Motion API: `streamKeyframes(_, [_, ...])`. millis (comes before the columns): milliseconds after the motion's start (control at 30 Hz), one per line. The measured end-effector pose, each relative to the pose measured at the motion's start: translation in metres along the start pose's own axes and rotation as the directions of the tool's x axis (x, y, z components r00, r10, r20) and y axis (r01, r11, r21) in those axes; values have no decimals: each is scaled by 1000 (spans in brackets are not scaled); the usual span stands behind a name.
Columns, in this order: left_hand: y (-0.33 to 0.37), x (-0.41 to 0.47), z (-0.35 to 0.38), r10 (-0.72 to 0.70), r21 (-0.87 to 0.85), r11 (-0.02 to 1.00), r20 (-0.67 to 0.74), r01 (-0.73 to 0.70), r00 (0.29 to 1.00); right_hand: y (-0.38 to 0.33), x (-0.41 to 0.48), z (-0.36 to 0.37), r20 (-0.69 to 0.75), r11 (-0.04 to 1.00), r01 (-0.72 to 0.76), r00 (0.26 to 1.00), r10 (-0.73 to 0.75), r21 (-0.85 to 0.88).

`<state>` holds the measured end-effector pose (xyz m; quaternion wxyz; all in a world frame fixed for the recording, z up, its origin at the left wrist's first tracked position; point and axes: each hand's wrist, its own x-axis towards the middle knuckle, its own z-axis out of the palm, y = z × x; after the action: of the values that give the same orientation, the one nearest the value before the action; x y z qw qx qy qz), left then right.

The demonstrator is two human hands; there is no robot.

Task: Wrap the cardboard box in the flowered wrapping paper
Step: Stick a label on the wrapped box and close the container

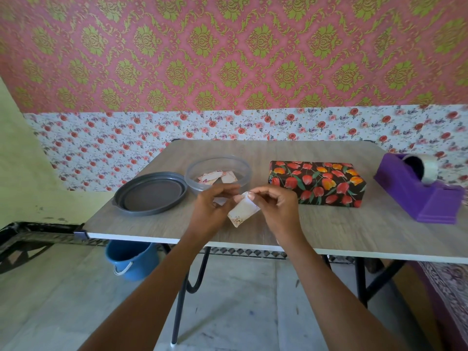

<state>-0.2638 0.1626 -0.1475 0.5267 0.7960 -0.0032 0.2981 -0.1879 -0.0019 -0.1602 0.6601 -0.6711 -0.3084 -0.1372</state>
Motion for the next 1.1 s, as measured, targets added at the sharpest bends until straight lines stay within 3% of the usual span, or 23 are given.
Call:
streamKeyframes(233, [-2,2,8,-67,-102,993,8,68,998,2,3,-2,3,999,-34,999,34,15])
streamKeyframes(400, [2,5,10,-76,-211,975,3,75,997,6,22,-16,158,995,23,987,-8,-95])
streamKeyframes(633, [-1,9,14,-102,-282,952,75,119,992,14,23,-17,163,1000,-22,986,23,-9])
streamKeyframes(833, [-7,9,14,-121,-247,958,114,146,986,14,20,-16,196,997,36,980,-23,-64])
streamKeyframes(1100, [-7,11,15,-170,-244,951,96,189,981,12,20,-16,179,998,-22,983,33,-61])
